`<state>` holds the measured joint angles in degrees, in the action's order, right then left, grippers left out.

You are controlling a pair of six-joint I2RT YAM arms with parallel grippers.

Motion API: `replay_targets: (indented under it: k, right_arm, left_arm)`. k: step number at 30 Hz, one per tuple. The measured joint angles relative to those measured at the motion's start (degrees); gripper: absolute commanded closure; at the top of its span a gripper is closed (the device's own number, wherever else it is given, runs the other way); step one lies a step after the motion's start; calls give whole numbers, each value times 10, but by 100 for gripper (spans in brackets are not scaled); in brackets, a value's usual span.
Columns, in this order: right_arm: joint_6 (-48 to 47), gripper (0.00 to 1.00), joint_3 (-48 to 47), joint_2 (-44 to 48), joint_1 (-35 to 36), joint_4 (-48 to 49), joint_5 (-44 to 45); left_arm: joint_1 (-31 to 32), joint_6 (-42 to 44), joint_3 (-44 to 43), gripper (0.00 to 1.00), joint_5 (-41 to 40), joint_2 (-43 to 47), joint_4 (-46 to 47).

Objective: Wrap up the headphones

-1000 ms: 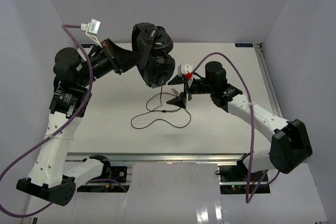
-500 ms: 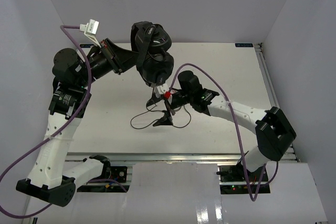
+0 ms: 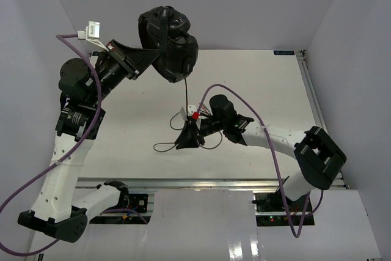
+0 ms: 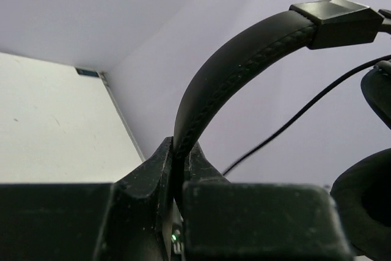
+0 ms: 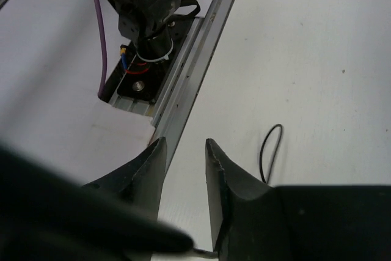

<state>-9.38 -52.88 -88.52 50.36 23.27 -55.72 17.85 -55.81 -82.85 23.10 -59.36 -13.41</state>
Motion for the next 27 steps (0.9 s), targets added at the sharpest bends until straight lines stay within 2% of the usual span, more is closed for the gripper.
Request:
replay_targets:
  k: [3, 8, 16, 22, 27]
  right_arm:
    - [-10, 92, 42, 45, -1, -9, 24]
    - [-50, 92, 76, 111, -10, -45, 60]
    - [-141, 92, 77, 149, -15, -173, 150]
    - [-220, 92, 6, 150, -10, -336, 295]
    - [-298, 92, -83, 172, -4, -435, 435]
  left_arm:
    - [0, -1, 14, 100, -83, 18, 0]
    - [0, -10, 21, 100, -201, 32, -2]
    - [0, -26, 21, 100, -364, -7, -16]
    - [0, 22, 16, 100, -457, -91, -28]
    - [2, 129, 27, 100, -520, -188, -38]
